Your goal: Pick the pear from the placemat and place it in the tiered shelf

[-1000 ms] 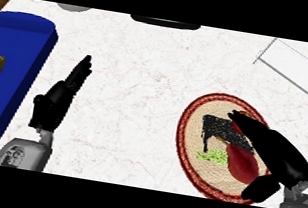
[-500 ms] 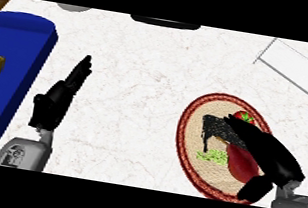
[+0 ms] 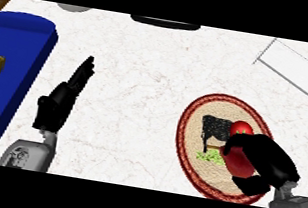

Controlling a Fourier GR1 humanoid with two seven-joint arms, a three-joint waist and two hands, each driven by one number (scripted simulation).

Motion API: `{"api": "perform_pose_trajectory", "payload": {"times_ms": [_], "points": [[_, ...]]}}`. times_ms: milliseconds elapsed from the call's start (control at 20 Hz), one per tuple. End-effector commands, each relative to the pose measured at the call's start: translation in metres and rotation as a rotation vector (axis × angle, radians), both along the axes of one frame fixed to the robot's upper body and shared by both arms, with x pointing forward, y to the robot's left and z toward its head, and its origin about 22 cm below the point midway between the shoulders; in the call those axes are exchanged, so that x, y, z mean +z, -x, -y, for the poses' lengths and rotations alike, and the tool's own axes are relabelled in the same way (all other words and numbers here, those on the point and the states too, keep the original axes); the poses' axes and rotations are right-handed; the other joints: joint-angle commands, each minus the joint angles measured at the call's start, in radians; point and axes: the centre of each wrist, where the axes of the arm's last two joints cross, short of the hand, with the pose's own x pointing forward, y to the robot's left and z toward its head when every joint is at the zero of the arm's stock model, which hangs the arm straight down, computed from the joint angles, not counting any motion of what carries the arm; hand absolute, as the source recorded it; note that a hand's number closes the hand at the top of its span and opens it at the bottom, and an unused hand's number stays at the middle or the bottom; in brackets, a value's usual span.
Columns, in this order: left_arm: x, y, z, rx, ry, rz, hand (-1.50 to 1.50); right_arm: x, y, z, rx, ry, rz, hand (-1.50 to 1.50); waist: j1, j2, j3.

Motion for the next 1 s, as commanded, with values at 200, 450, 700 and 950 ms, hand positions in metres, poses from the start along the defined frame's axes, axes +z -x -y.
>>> {"api": "perform_pose_trajectory", "payload": {"times_ms": [200, 450, 700, 950], "points": [[0.002, -0.010, -0.016, -0.015, 0.009, 0.003, 0.00, 0.000, 0.006, 0.013, 0.047, -0.038, 0.065, 1.50, -0.003, 0.004, 0.004], [0.001, -0.008, -0.001, -0.019, 0.005, 0.002, 0.00, 0.003, -0.041, -0.027, -0.461, -0.074, 0.085, 1.50, 0.026, 0.012, 0.003], [0.007, -0.011, 0.015, -0.066, 0.008, 0.020, 0.00, 0.030, -0.068, -0.038, -0.920, -0.083, 0.173, 1.50, 0.059, 0.017, 0.003], [0.015, -0.021, 0.017, -0.096, 0.001, 0.030, 0.00, 0.091, -0.103, -0.075, -1.123, -0.338, 0.412, 1.50, 0.097, 0.021, 0.005]]}}
